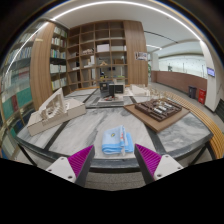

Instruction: Fold towel

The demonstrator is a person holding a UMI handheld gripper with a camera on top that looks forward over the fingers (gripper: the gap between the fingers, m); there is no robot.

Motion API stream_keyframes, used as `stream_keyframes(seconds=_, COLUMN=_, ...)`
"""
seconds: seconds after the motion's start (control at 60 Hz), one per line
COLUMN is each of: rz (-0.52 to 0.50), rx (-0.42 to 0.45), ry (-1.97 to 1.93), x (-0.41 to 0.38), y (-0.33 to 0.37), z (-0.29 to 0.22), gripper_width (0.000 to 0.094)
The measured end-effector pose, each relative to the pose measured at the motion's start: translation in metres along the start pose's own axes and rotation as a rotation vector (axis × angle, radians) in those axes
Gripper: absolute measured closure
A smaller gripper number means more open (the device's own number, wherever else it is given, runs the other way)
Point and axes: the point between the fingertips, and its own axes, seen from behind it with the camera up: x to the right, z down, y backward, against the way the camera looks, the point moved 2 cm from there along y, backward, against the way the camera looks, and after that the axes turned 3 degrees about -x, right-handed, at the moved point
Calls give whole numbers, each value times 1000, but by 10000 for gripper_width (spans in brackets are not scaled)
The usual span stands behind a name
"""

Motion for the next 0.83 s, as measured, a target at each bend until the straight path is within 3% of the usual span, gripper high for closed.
stream_keyframes(seconds=0.133, rz=-51, rx=-14, ry=-14, x=-11, y=13, z=9, gripper_width=96)
stream_keyframes(seconds=0.333, rz=0, rx=6, ry=92, x=11, y=15, z=7, gripper_width=103)
stream_keyframes(seconds=0.417, rz=-23, rx=14, ry=58, x=5, y=15, z=6, gripper_width=104)
stream_keyframes(seconds=0.55, rz=-67, rx=-46, ry=51, x=3, y=11, z=18, gripper_width=103)
stream_keyframes(seconds=0.7, rz=-20, rx=-110, ry=82, x=11, y=-3, z=39, gripper_width=111)
stream_keyframes(seconds=0.833, rz=-96, rx=-124, ry=-23, x=-19, y=-11, z=45, gripper_width=107)
